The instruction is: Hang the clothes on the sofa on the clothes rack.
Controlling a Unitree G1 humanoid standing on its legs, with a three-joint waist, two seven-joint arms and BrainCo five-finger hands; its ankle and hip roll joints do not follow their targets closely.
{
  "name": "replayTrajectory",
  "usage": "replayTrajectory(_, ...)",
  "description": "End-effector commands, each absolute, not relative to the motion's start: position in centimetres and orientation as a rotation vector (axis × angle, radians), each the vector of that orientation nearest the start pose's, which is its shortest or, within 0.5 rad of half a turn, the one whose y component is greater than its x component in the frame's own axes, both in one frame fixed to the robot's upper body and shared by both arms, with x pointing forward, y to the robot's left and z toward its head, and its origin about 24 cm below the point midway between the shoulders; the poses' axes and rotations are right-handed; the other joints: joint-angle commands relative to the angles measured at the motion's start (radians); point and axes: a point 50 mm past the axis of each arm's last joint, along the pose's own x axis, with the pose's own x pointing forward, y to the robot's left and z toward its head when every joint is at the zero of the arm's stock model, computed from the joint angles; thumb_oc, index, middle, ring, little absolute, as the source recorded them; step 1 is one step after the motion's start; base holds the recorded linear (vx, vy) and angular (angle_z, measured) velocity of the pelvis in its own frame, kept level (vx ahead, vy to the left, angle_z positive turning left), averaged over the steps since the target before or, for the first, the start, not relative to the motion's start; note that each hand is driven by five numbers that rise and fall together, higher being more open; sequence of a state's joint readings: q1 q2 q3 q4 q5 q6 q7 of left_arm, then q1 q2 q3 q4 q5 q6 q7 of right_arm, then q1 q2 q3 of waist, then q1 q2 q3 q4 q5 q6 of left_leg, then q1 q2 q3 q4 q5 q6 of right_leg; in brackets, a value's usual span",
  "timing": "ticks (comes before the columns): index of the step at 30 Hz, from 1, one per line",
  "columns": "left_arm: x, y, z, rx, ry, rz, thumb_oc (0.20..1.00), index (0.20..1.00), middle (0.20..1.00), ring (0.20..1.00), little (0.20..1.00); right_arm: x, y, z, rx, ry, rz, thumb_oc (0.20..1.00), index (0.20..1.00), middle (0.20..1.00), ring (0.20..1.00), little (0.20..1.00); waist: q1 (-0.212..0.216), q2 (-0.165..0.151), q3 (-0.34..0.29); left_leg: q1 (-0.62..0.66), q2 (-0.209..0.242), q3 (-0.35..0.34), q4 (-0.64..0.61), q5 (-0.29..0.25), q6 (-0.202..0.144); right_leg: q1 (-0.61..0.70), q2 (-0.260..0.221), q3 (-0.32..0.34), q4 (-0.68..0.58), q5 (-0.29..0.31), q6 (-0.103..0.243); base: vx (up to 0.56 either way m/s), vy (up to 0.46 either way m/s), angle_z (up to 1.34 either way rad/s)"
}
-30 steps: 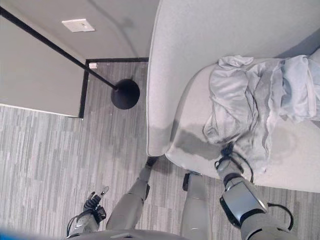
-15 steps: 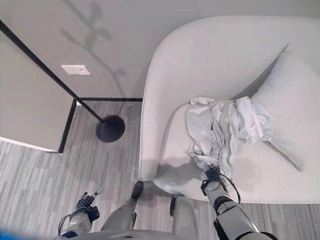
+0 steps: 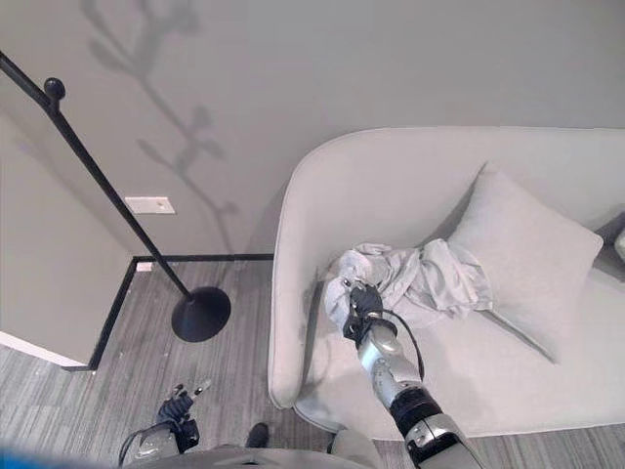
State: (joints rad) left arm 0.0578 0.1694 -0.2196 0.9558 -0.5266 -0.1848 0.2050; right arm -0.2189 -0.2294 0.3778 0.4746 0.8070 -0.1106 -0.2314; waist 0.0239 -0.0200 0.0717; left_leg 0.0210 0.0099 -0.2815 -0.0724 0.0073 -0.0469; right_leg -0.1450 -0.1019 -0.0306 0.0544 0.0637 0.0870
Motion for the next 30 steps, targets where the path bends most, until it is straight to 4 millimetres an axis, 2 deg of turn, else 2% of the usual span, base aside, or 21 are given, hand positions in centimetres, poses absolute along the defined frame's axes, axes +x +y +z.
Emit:
replayTrajectory(1, 15.1, 20.5, -13.1, -0.071, 0.789, 0.311, 1.000, 1.000, 1.000, 1.000, 1.000, 30.5, -11.0, 3.6, 0.520, 0.151, 0.110, 0.200, 0.200, 0.200, 0.200, 0.200, 0.012, -0.023, 0.016, 0.061, -0.040, 0.021, -0.015, -0.081, 0.058, 0.004, -0.039, 0.041, -0.018, 0.049, 0.052, -0.03, 0.035, -0.13)
replayTrajectory(3, 15.5, 20.0, -12.7, -0.075, 0.770, 0.276, 1.000, 1.000, 1.000, 1.000, 1.000, 31.0, -10.0, 5.0, 0.529, 0.123, 0.160, 0.200, 0.200, 0.200, 0.200, 0.200, 0.017, -0.027, 0.009, 0.075, -0.041, 0.025, -0.015, -0.086, 0.061, 0.013, -0.040, 0.046, -0.018, 0.052, 0.053, -0.02, 0.018, -0.16)
replayTrajectory(5, 16.1, 19.5, -12.1, -0.051, 0.746, 0.219, 1.000, 1.000, 1.000, 1.000, 1.000, 31.4, -7.8, 7.5, 0.577, 0.082, 0.268, 0.200, 0.200, 0.200, 0.200, 0.200, 0.022, -0.031, 0.000, 0.091, -0.042, 0.034, -0.015, -0.090, 0.065, 0.021, -0.037, 0.058, -0.015, 0.053, 0.052, -0.04, 0.015, -0.04)
replayTrajectory(7, 16.4, 19.1, -11.8, -0.051, 0.732, 0.196, 1.000, 1.000, 1.000, 1.000, 1.000, 31.4, -6.7, 8.7, 0.591, 0.068, 0.323, 0.200, 0.200, 0.200, 0.200, 0.200, 0.023, -0.032, -0.005, 0.100, -0.041, 0.038, -0.015, -0.093, 0.065, 0.025, -0.035, 0.065, -0.013, 0.053, 0.051, -0.01, 0.000, -0.09)
replayTrajectory(9, 17.0, 18.7, -11.3, -0.011, 0.705, 0.171, 1.000, 1.000, 1.000, 1.000, 1.000, 31.6, -5.8, 10.0, 0.584, 0.040, 0.368, 0.200, 0.200, 0.200, 0.200, 0.200, 0.023, -0.033, -0.010, 0.109, -0.041, 0.041, -0.015, -0.096, 0.066, 0.025, -0.033, 0.072, -0.007, 0.050, 0.049, -0.01, -0.005, -0.13)
replayTrajectory(10, 17.7, 18.4, -10.9, 0.056, 0.679, 0.151, 1.000, 1.000, 1.000, 1.000, 1.000, 31.7, -4.9, 11.5, 0.580, 0.004, 0.406, 0.200, 0.200, 0.200, 0.200, 0.200, 0.022, -0.036, -0.013, 0.114, -0.039, 0.042, -0.015, -0.098, 0.066, 0.026, -0.030, 0.079, 0.000, 0.045, 0.046, 0.00, -0.015, -0.10)
replayTrajectory(13, 18.9, 18.0, -10.2, 0.163, 0.632, 0.137, 1.000, 1.000, 1.000, 1.000, 1.000, 31.8, -3.9, 13.4, 0.569, -0.046, 0.450, 0.200, 0.200, 0.200, 0.200, 0.200, 0.020, -0.040, -0.018, 0.122, -0.036, 0.043, -0.015, -0.100, 0.065, 0.028, -0.027, 0.087, 0.007, 0.039, 0.043, 0.00, -0.024, -0.05)
replayTrajectory(14, 20.0, 17.3, -9.5, 0.201, 0.579, 0.123, 1.000, 1.000, 1.000, 1.000, 1.000, 31.8, -3.4, 14.9, 0.553, -0.097, 0.482, 0.200, 0.200, 0.200, 0.200, 0.200, 0.017, -0.044, -0.022, 0.126, -0.033, 0.043, -0.015, -0.101, 0.063, 0.027, -0.023, 0.089, 0.014, 0.034, 0.041, 0.01, -0.031, -0.05)
replayTrajectory(19, 22.4, 16.0, -8.0, 0.315, 0.465, 0.102, 1.000, 1.000, 1.000, 1.000, 1.000, 31.7, -2.2, 19.0, 0.536, -0.224, 0.554, 0.200, 0.200, 0.200, 0.200, 0.200, 0.005, -0.051, -0.028, 0.135, -0.025, 0.045, -0.015, -0.103, 0.058, 0.025, -0.016, 0.094, 0.026, 0.026, 0.036, 0.00, -0.006, -0.01)
replayTrajectory(20, 22.4, 16.0, -8.0, 0.315, 0.465, 0.102, 1.000, 1.000, 1.000, 1.000, 1.000, 31.7, -2.2, 19.0, 0.535, -0.224, 0.554, 0.200, 0.200, 0.200, 0.200, 0.200, 0.006, -0.051, -0.028, 0.135, -0.025, 0.045, -0.015, -0.103, 0.058, 0.025, -0.016, 0.094, 0.026, 0.026, 0.036, 0.00, 0.000, 0.00)
replayTrajectory(21, 23.1, 15.6, -7.6, 0.366, 0.425, 0.090, 1.000, 1.000, 1.000, 1.000, 1.000, 31.5, -1.6, 20.4, 0.532, -0.268, 0.586, 0.200, 0.200, 0.200, 0.200, 0.200, -0.001, -0.053, -0.032, 0.138, -0.022, 0.047, -0.015, -0.104, 0.056, 0.022, -0.012, 0.096, 0.032, 0.023, 0.035, 0.00, 0.000, 0.00)
replayTrajectory(22, 23.2, 15.6, -7.6, 0.366, 0.425, 0.090, 1.000, 1.000, 1.000, 1.000, 1.000, 31.5, -1.6, 20.5, 0.532, -0.269, 0.586, 0.200, 0.200, 0.200, 0.200, 0.200, -0.001, -0.053, -0.032, 0.138, -0.021, 0.047, -0.015, -0.105, 0.056, 0.022, -0.012, 0.096, 0.032, 0.022, 0.035, 0.02, -0.020, -0.07)
replayTrajectory(23, 23.8, 15.2, -7.3, 0.418, 0.395, 0.076, 1.000, 1.000, 1.000, 1.000, 1.000, 31.4, -0.9, 21.8, 0.523, -0.309, 0.609, 0.200, 0.200, 0.200, 0.200, 0.200, -0.009, -0.056, -0.036, 0.141, -0.018, 0.048, -0.015, -0.106, 0.054, 0.019, -0.009, 0.097, 0.038, 0.019, 0.034, 0.02, -0.014, -0.08)
replayTrajectory(27, 24.8, 14.6, -6.9, 0.528, 0.348, 0.054, 1.000, 1.000, 1.000, 1.000, 1.000, 31.5, 0.8, 24.1, 0.514, -0.352, 0.651, 0.200, 0.200, 0.200, 0.200, 0.200, -0.022, -0.060, -0.044, 0.150, -0.011, 0.052, -0.015, -0.110, 0.050, 0.017, -0.001, 0.099, 0.049, 0.011, 0.033, 0.02, -0.004, -0.03)
replayTrajectory(28, 24.8, 14.6, -6.9, 0.528, 0.347, 0.055, 1.000, 1.000, 1.000, 1.000, 1.000, 31.5, 0.8, 24.1, 0.514, -0.353, 0.651, 0.200, 0.200, 0.200, 0.200, 0.200, -0.022, -0.060, -0.043, 0.150, -0.011, 0.052, -0.015, -0.110, 0.050, 0.017, -0.001, 0.099, 0.049, 0.010, 0.033, 0.02, 0.000, -0.04)
replayTrajectory(30, 25.6, 13.9, -6.5, 0.573, 0.316, 0.040, 1.000, 1.000, 1.000, 1.000, 1.000, 31.2, 1.5, 25.7, 0.504, -0.402, 0.667, 0.200, 0.200, 0.200, 0.200, 0.200, -0.034, -0.063, -0.048, 0.153, -0.006, 0.055, -0.015, -0.111, 0.047, 0.014, 0.002, 0.101, 0.053, 0.007, 0.032, 0.00, 0.000, 0.00)
